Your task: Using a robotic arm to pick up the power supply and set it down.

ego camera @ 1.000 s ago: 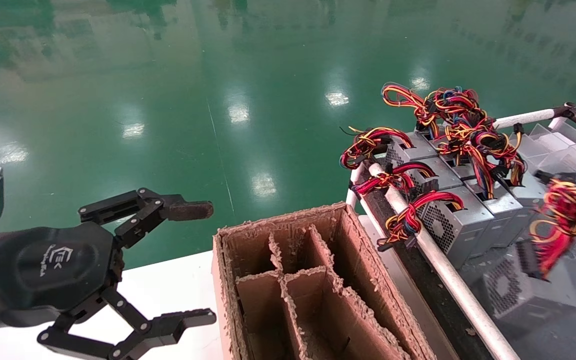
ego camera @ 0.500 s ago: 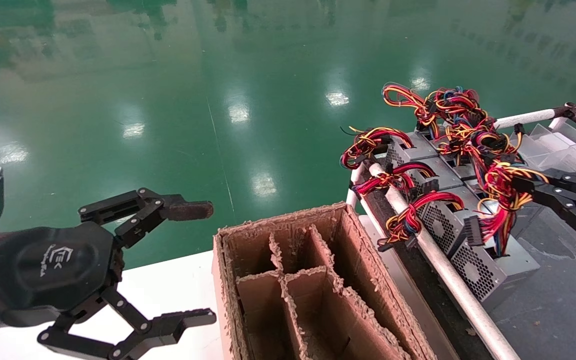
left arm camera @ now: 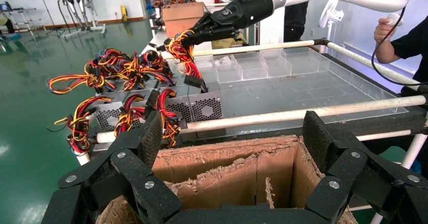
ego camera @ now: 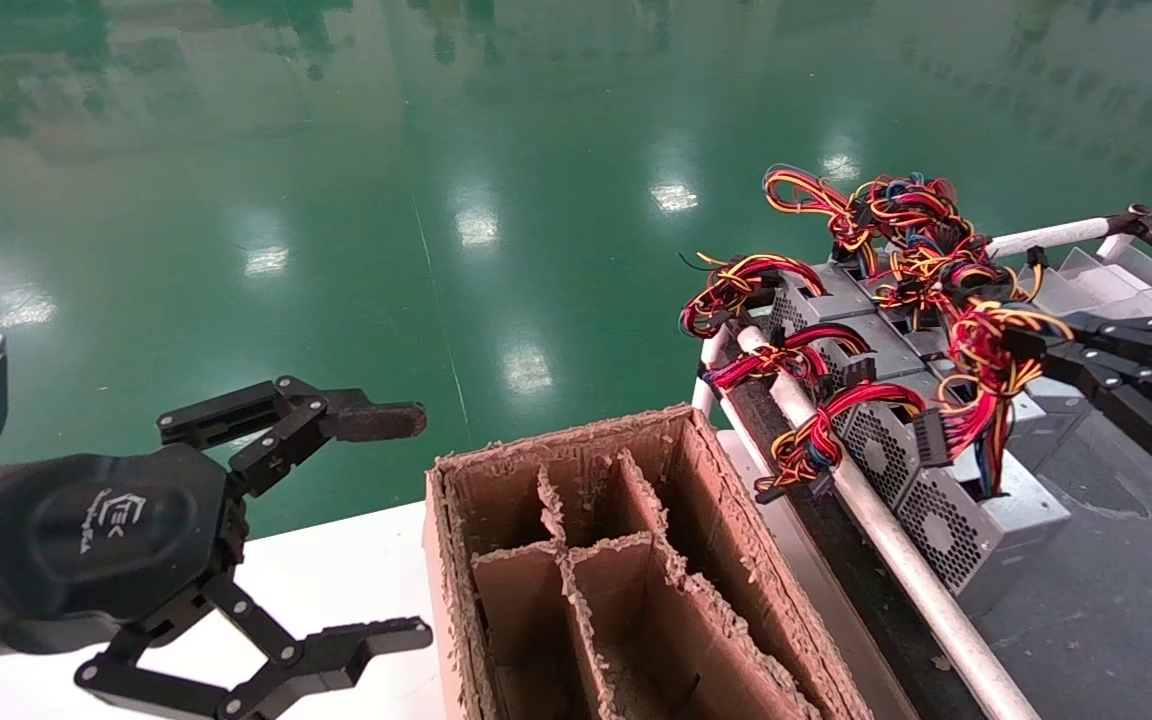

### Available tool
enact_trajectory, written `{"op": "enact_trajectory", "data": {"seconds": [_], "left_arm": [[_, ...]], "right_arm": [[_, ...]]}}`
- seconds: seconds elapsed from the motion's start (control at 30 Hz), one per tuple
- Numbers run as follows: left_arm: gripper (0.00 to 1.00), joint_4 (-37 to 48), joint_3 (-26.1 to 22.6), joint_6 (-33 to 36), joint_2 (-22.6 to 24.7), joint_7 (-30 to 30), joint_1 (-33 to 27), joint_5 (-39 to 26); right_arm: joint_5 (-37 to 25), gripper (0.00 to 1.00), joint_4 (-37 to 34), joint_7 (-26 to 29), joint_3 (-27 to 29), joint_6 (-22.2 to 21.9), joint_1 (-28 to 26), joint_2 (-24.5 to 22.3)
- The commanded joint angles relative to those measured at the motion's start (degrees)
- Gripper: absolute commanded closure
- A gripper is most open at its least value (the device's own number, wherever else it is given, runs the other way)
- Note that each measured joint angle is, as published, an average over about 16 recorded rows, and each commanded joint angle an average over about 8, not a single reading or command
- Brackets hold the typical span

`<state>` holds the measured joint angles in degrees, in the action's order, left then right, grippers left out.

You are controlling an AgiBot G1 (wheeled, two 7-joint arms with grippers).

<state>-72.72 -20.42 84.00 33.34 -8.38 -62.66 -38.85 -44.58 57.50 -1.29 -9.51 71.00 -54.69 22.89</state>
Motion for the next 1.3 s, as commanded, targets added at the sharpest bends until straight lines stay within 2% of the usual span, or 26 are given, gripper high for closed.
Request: {"op": "enact_trajectory", "data": {"seconds": [0.03,0.13,0.17,0.83,0.93,1.17,1.3], "left_arm": [[0.00,0.0,0.0,0.0,0.0,0.0,0.0,0.0],[0.00,0.0,0.0,0.0,0.0,0.0,0.0,0.0],[0.00,0.0,0.0,0.0,0.0,0.0,0.0,0.0],[0.00,0.0,0.0,0.0,0.0,0.0,0.0,0.0],[0.00,0.0,0.0,0.0,0.0,0.0,0.0,0.0],[0.00,0.0,0.0,0.0,0.0,0.0,0.0,0.0],[0.00,0.0,0.0,0.0,0.0,0.0,0.0,0.0]], "right_arm": [[-0.4,0.44,-0.4,0.0,-0.5,0.8,-0.7,0.4],[-0.5,0.07,-1.2,0.1,-0.8,1.5,-1.3,0.6],[-0.5,0.00,-1.4,0.2,-0.8,1.7,-1.4,0.6],[-0.4,0.00,-6.3,-0.5,-0.8,3.7,-0.9,-0.4],[1.3,0.00,-7.2,0.2,-0.2,5.0,-1.2,-0.2],[9.6,0.00,-11.2,2.1,2.8,10.7,-1.8,1.9],[10.2,0.00,-10.9,2.5,2.9,11.3,-2.0,2.5]]}}
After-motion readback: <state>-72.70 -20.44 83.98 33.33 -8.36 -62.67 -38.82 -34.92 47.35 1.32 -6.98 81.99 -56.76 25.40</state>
